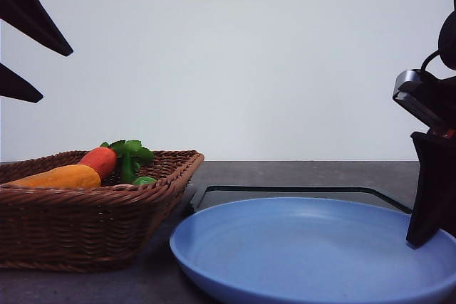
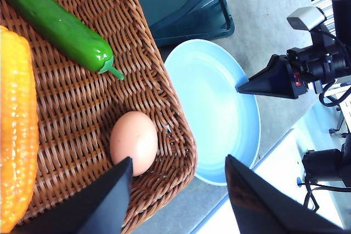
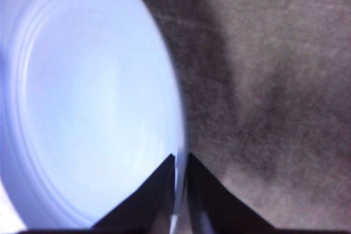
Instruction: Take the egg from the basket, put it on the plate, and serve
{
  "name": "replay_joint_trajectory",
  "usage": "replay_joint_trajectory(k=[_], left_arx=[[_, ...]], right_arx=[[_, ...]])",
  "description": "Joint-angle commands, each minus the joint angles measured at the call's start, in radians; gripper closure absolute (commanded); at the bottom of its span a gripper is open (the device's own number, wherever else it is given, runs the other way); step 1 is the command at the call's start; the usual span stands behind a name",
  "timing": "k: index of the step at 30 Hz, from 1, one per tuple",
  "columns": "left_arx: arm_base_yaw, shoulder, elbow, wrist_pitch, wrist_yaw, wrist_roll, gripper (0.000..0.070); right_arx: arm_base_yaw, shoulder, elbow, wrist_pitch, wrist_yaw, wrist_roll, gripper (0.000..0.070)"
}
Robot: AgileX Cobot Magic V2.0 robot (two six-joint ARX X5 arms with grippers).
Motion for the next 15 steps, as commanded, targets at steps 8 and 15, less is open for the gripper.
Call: replay_joint_trajectory(k=[8,15], left_arx=[[-0.020,0.012,0.019,0.008,0.002,-0.001,0.0263],[-0.119,0.085,0.048,0.006,-0.095,0.007,0.0263]], right_arx=[[-0.015,-0.068,0.014,-0.032,-0.003,0.024,0.0700],[-0.080,-0.246,0.014,-0.138,0.005,0.023,0.0700]])
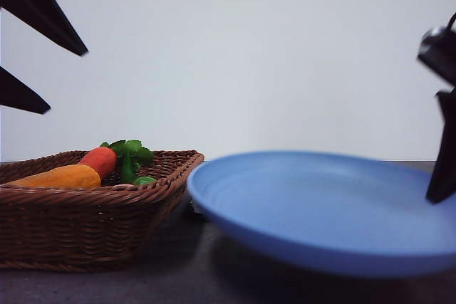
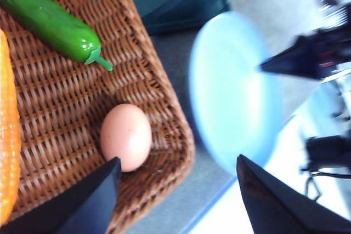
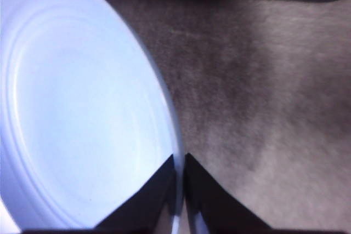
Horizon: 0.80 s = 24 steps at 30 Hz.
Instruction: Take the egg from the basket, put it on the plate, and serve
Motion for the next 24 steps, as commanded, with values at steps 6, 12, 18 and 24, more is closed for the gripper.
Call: replay_joint_trajectory(k=[6,12,18,24], left_arx=[[-0.138,0.154,0.070,0.008,-0.197,0.066,0.0263],[-0.205,0.310,0.116,0.033,-0.286,0.141,0.0270],[-0.218,0.427,0.136,0.065,-0.290,0.188,0.0275],[-0.218,0.491,0.141,0.102,-0.289,0.194,0.0275]], right_arx=[[-0.072,-0.139,0.015,-0.040,0.011,0.011,0.0700],[-0.122,-0.215,0.016,-0.051,0.010,0.010,0.0700],[-0.147,-0.238,0.016,-0.055,0.010,0.010,0.0700],[-0.151,-0.238,0.016,-0.055,0.010,0.010,0.0700]])
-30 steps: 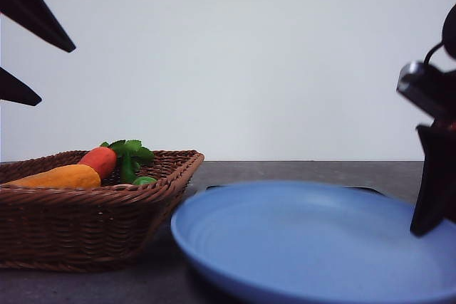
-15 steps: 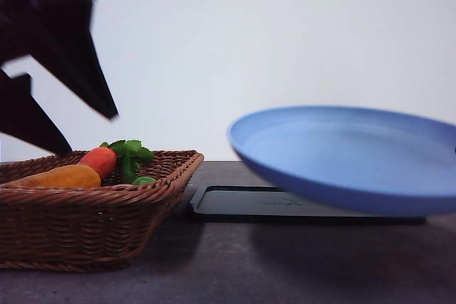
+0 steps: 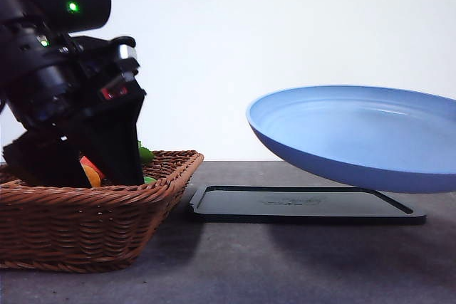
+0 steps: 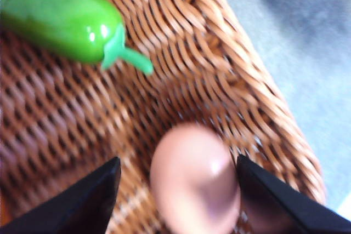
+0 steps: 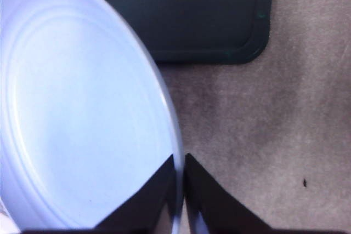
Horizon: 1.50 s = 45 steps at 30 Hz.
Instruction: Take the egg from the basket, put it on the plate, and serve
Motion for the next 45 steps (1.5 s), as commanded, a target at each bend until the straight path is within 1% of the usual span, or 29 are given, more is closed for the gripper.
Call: replay_joint_trajectory(k=[1,6,10,17,22,25,30,33,37,39,42,44,45], left_arx=[[-0.010,0.020,0.020,0.013,-0.003,0.017,0.0275],[-0.015,0.027,0.020,-0.001,-0.003,0.017,0.0285],[-0.016,0.027,0.020,-0.033,-0.003,0.018,0.0345],[-0.016,0.027,0.020,-0.043,-0.002,0.017,0.0374],[-0.015,0.027,0.022,-0.052,-0.002,0.018,0.0477],[-0.014,0.027,0.040,-0.082,-0.003,0.033,0.0520],[-0.014,0.027,0.118,-0.156,-0.002,0.056,0.0528],[-0.017,0.027,0.189,-0.183,0.011,0.053,0.0528],[-0.048,0.027,0.293,-0.188,0.104,0.025,0.0528],[-0.079,0.027,0.342,-0.184,0.143,0.020,0.0528],[-0.147,0.027,0.388,-0.143,0.151,0.021,0.0528],[-0.200,0.027,0.394,-0.084,0.151,0.025,0.0528],[-0.225,0.029,0.394,-0.056,0.147,0.040,0.0528]], right_arx=[[-0.002,0.003,0.016,0.007,-0.005,0.009,0.0700],[-0.002,0.003,0.016,0.009,-0.005,0.010,0.0700],[-0.002,0.003,0.016,0.015,-0.005,0.010,0.0700],[-0.002,0.003,0.016,0.023,-0.005,0.010,0.0700],[-0.001,0.003,0.016,0.022,-0.005,0.010,0.0700],[-0.001,0.004,0.016,0.021,-0.006,0.010,0.0700],[-0.001,0.005,0.016,0.017,-0.005,0.013,0.0700],[-0.001,0.018,0.016,0.008,-0.005,0.029,0.0700],[0.009,0.062,0.016,0.004,-0.013,0.045,0.0700],[0.021,0.089,0.016,0.001,-0.035,0.045,0.0700],[0.045,0.132,0.016,-0.004,-0.076,0.045,0.0700],[0.068,0.160,0.016,-0.004,-0.090,0.044,0.0700],[0.079,0.172,0.016,-0.002,-0.090,0.044,0.0700]])
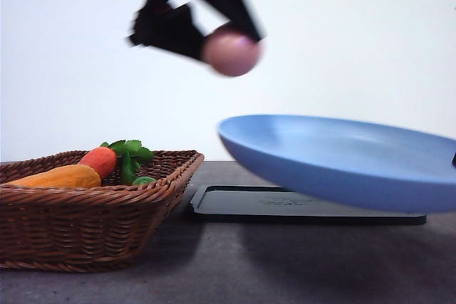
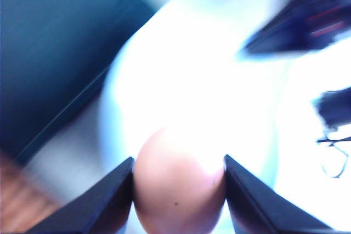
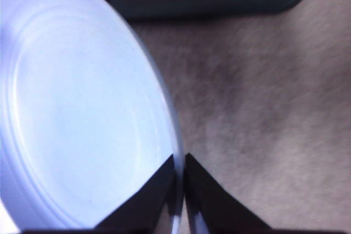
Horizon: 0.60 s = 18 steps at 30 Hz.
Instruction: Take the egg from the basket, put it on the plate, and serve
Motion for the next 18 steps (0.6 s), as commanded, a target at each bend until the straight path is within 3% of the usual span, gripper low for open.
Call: replay_joint_trajectory(k=[1,9,18], left_arx=[[-0.047,0.021,0.014,0.047,0.001,0.027,0.0528],[-0.211,0.124,0.014,0.092,-0.217,0.126,0.0527],[-0.227,0.207,0.014,0.093,-0.228,0.142,0.0520]], right_arx=[[0.019,0.023,0.016,0.008,-0.010,0.010,0.0700],[0.074,0.054,0.016,0.027,-0.010,0.010,0.0700],[0.077,0.054,0.016,0.023,-0.010,0.011,0.0700]])
